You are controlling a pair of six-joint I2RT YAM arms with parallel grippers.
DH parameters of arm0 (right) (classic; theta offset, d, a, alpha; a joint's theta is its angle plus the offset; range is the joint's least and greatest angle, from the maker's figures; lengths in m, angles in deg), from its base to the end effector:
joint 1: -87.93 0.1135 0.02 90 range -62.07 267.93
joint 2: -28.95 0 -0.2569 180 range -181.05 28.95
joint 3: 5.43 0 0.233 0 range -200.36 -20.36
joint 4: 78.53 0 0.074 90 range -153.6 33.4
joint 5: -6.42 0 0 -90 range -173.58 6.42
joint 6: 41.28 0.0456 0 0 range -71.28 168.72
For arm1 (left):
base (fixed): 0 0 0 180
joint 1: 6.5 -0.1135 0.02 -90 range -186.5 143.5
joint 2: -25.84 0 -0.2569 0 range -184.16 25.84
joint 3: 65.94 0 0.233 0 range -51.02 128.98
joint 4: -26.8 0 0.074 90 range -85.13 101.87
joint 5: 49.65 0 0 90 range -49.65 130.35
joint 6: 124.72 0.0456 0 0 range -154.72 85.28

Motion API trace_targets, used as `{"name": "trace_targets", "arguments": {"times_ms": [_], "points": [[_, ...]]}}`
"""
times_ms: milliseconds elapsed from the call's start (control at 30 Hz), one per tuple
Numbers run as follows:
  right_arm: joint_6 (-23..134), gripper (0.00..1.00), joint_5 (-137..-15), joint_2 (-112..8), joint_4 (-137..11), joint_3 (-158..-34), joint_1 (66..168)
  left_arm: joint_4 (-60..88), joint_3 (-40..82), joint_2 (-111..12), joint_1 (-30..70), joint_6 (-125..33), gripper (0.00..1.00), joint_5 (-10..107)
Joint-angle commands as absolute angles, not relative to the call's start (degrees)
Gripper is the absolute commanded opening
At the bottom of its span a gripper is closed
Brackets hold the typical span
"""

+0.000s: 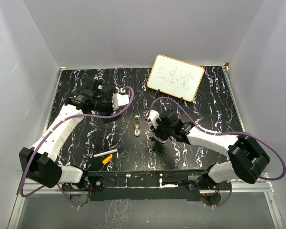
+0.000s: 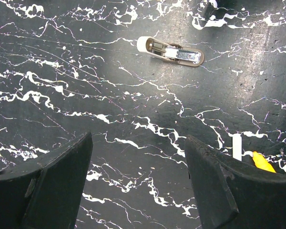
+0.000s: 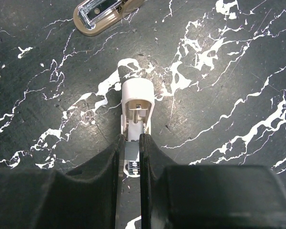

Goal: Load the staples into the stapler

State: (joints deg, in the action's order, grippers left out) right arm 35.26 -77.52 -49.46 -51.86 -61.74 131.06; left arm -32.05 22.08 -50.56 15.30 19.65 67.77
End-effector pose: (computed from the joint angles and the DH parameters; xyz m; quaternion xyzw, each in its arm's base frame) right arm 0.1886 0.1833 0.1877 -0.4594 0.8142 0.1378 0.3272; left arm 0.2388 -0.1181 0.3261 0.6260 0.6587 -0.1125 0.4019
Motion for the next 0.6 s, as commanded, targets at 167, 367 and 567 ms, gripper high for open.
{"name": "trace_targets", "arguments": {"times_ms": [167,367,567], "points": [[33.1,0.09,-77.7,-48.7,-55.4,-60.7,131.3,-32.7,22.3,-49.7,15.0,19.5,0.76,68.4],[32.4,0.09,-77.4,-48.9,-55.3,-60.4,131.3,-32.8,22.4,-49.6,15.0,19.6,0.76,68.4],[32.1,0.09,-77.3,-49.2,-55.3,-60.3,131.3,-32.9,22.4,-49.5,15.0,19.5,0.76,68.4]]}}
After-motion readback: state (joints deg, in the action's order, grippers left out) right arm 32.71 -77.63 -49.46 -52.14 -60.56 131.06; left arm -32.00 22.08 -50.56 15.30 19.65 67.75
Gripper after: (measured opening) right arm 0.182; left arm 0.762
